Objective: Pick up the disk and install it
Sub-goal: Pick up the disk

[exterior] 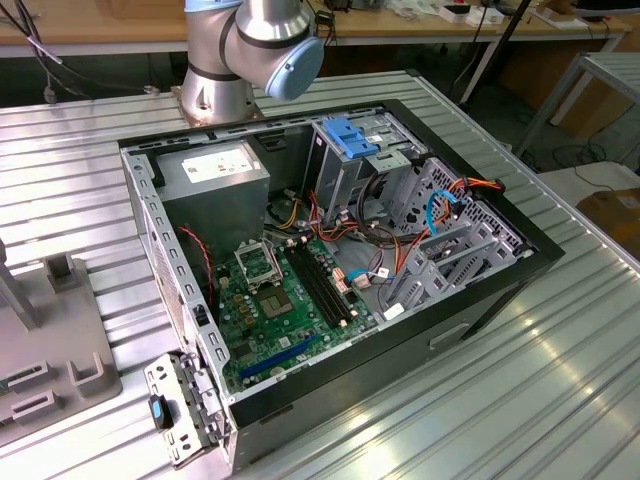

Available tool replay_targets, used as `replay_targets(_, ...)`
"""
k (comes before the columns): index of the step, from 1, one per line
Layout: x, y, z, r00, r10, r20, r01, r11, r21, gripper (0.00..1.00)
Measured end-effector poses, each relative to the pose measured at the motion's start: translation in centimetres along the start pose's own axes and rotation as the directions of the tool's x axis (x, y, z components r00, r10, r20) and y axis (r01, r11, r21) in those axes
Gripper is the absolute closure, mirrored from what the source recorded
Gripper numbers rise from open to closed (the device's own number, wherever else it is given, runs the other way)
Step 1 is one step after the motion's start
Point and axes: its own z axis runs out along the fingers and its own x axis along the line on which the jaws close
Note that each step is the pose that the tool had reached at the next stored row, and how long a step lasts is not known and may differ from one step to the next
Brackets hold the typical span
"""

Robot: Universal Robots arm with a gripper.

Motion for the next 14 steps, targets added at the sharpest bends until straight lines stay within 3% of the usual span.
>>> replay_targets(8,0.01,0.18,1.11,0.9999,-0.015,0.0029,0.015,0.9999,0.0014,0.40)
replay_targets(10,0.03,0.42,1.66,0.9997,-0.025,0.0035,0.025,0.9997,0.0015,0.40)
replay_targets(12,0.04,0.47,2.65,0.9990,-0.044,0.0038,0.044,0.9990,0.0013,0.40)
replay_targets(14,0.04,0.47,3.10,0.9983,-0.058,0.0041,0.058,0.9983,0.0011,0.40)
